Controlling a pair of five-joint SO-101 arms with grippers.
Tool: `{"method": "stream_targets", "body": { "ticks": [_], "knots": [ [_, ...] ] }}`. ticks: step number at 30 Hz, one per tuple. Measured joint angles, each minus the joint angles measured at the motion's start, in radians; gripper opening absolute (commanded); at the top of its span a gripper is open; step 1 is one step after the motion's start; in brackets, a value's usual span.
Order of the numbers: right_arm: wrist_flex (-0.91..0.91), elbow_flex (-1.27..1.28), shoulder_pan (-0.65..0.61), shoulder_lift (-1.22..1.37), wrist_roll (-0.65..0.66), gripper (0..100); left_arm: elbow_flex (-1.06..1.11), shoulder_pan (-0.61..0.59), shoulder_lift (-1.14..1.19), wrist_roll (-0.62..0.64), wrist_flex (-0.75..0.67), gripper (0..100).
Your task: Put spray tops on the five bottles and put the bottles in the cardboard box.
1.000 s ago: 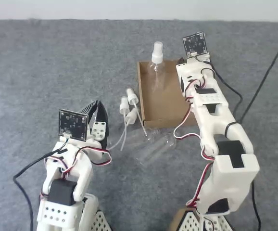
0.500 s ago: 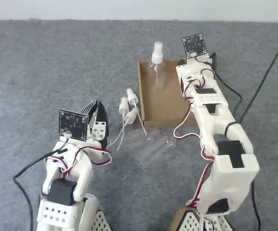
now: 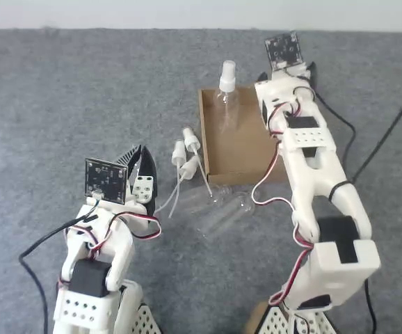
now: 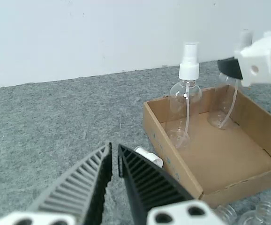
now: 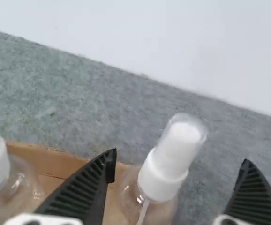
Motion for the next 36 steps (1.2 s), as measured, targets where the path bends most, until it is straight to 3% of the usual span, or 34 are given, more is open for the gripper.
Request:
{"method": "stream_targets", "body": {
  "ticks": [26,36],
  "knots": [
    [0.778,-0.061,-0.127,-0.493,0.0,33.6,0.0,0.0,0.0,0.0,0.0,1],
    [1.175,-0.061,-0.288,-0.666,0.0,33.6,0.0,0.0,0.0,0.0,0.0,1]
  ]
}}
